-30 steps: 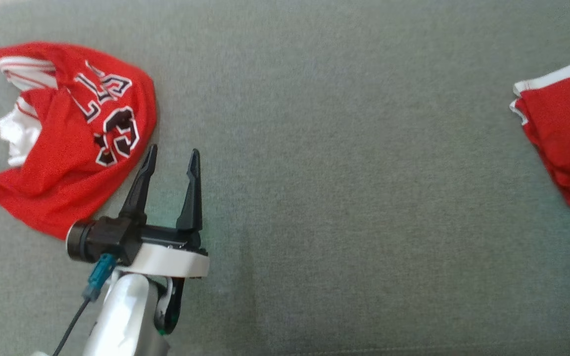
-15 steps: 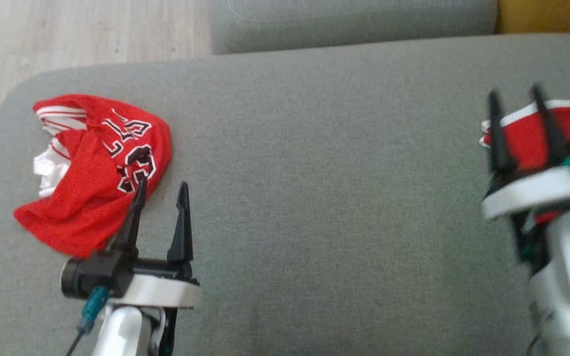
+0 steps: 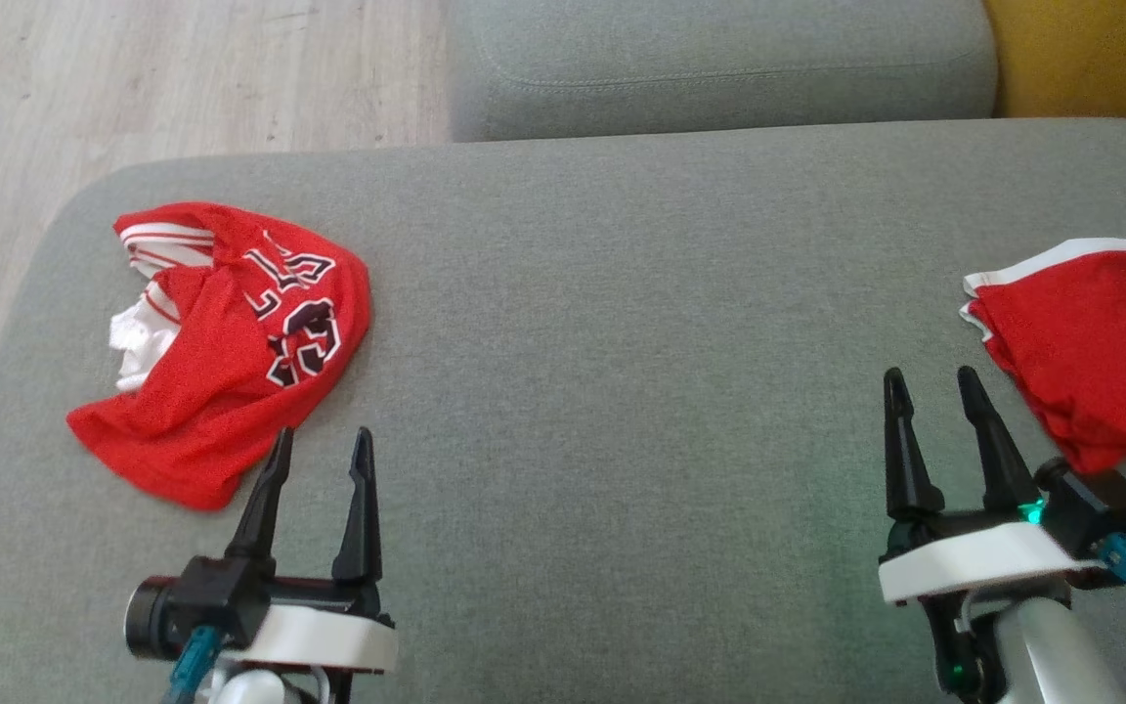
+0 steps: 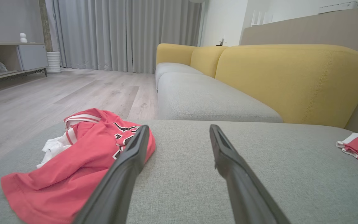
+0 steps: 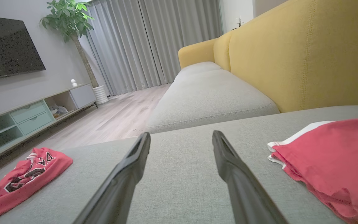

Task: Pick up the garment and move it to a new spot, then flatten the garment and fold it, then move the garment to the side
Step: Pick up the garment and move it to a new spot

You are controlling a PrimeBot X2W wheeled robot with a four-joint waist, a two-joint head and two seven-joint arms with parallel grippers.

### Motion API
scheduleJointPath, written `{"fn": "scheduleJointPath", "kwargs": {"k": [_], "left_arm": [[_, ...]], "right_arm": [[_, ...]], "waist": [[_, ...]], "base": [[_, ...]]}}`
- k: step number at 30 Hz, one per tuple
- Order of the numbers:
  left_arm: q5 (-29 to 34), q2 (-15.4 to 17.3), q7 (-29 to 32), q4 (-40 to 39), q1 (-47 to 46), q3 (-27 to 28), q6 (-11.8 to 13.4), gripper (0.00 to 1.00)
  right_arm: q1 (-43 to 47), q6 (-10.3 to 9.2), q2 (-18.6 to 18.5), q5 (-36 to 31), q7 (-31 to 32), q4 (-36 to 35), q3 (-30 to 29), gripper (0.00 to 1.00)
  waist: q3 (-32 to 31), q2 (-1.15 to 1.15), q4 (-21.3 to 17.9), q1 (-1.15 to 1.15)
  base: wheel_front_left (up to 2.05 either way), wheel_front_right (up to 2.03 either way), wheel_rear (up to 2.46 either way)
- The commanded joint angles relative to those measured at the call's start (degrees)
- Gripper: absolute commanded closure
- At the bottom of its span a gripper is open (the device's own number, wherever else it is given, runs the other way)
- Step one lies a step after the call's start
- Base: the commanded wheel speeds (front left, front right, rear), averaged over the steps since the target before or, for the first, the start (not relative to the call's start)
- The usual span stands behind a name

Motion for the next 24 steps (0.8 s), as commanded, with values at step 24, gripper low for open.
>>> {"fn": "scheduleJointPath", "kwargs": {"k": [24], "left_arm": [[0.55, 0.18, -0.29, -0.65, 0.00, 1.36, 0.46, 0.00]], "right_arm": [[1.58, -0.05, 0.21, 1.24, -0.76, -1.24, 10.68, 0.00]], "waist": [[-2.54, 0.00, 17.14, 0.01]], "base": [[0.00, 0.00, 0.00]]}}
